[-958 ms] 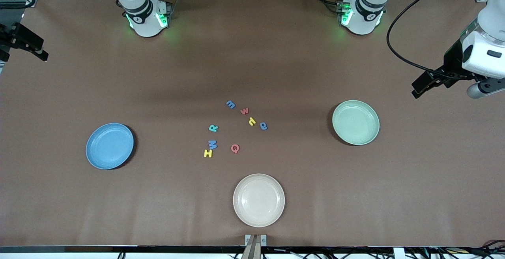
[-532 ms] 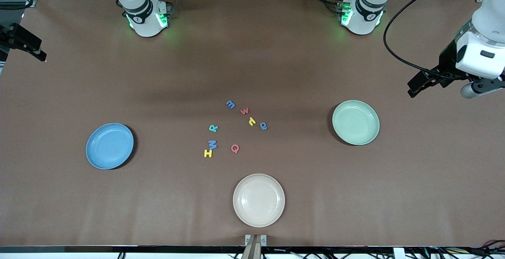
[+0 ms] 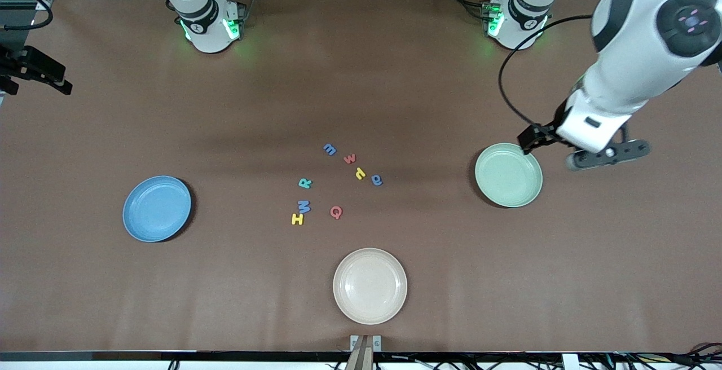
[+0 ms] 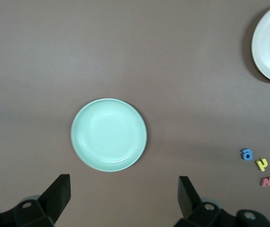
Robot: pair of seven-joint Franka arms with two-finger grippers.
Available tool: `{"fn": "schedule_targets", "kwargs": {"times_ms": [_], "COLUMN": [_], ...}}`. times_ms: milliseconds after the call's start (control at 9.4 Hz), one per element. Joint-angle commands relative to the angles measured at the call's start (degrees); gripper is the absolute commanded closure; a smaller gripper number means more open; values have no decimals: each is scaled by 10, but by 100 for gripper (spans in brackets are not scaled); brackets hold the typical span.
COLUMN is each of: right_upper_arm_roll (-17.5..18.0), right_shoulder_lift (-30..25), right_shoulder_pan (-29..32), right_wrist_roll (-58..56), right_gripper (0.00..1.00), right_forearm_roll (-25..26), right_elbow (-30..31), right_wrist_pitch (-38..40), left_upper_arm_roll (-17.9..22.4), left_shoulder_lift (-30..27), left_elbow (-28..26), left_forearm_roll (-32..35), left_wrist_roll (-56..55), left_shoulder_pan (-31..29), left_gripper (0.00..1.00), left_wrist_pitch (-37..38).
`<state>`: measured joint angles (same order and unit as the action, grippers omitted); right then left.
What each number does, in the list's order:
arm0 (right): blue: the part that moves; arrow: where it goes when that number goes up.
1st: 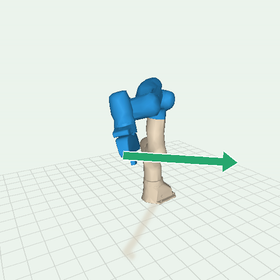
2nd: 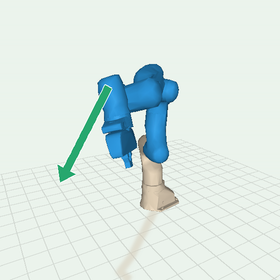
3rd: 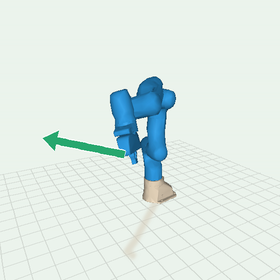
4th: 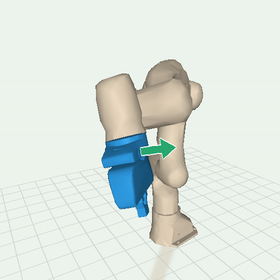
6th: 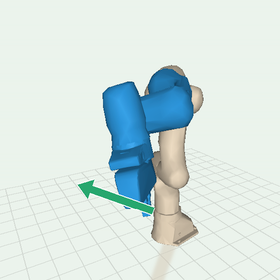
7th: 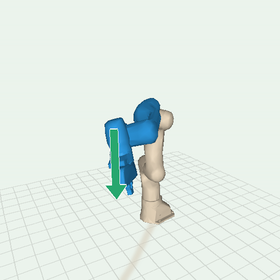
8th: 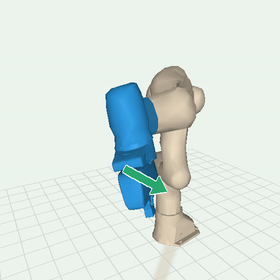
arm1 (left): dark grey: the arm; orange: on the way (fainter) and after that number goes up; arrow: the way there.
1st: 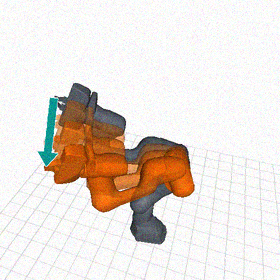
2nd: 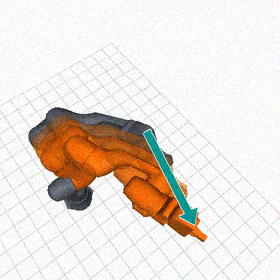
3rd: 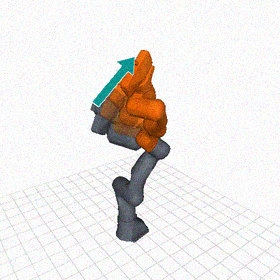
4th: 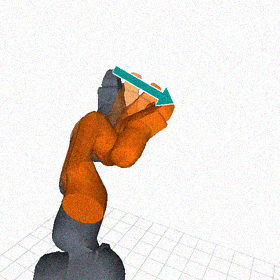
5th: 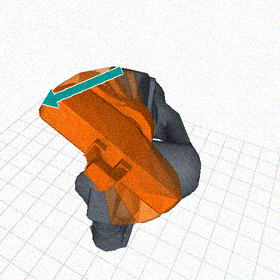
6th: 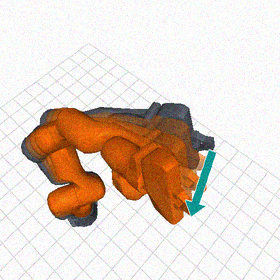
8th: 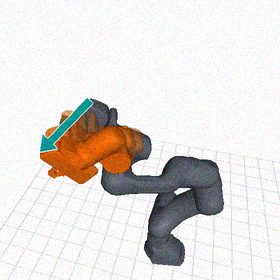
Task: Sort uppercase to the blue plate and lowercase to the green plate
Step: 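Move the left gripper over the green plate toward the letters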
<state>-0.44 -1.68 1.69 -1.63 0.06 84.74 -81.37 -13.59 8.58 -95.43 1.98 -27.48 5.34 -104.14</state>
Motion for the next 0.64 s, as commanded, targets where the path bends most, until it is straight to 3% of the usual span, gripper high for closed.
{"fn": "schedule_targets", "kwargs": {"times_ms": [0, 532], "right_upper_arm_roll": [3, 3], "right_shoulder_lift": [5, 22], "right_shoulder_pan": [4, 6], "right_wrist_roll": [-6, -7], "right_gripper": [0, 0], "right_forearm_roll": [5, 5], "right_elbow": [-9, -9], "right_wrist_pitch": [10, 9], "left_upper_arm_roll": [-1, 3], "left_shoulder_lift": [52, 162], "left_elbow": [11, 51], "left_forearm_roll": [-9, 26], "left_wrist_roll": [-22, -112], "left_shoulder_pan": [31, 114], "left_gripper": [0, 0], "left_wrist_pitch": [-27, -78]}}
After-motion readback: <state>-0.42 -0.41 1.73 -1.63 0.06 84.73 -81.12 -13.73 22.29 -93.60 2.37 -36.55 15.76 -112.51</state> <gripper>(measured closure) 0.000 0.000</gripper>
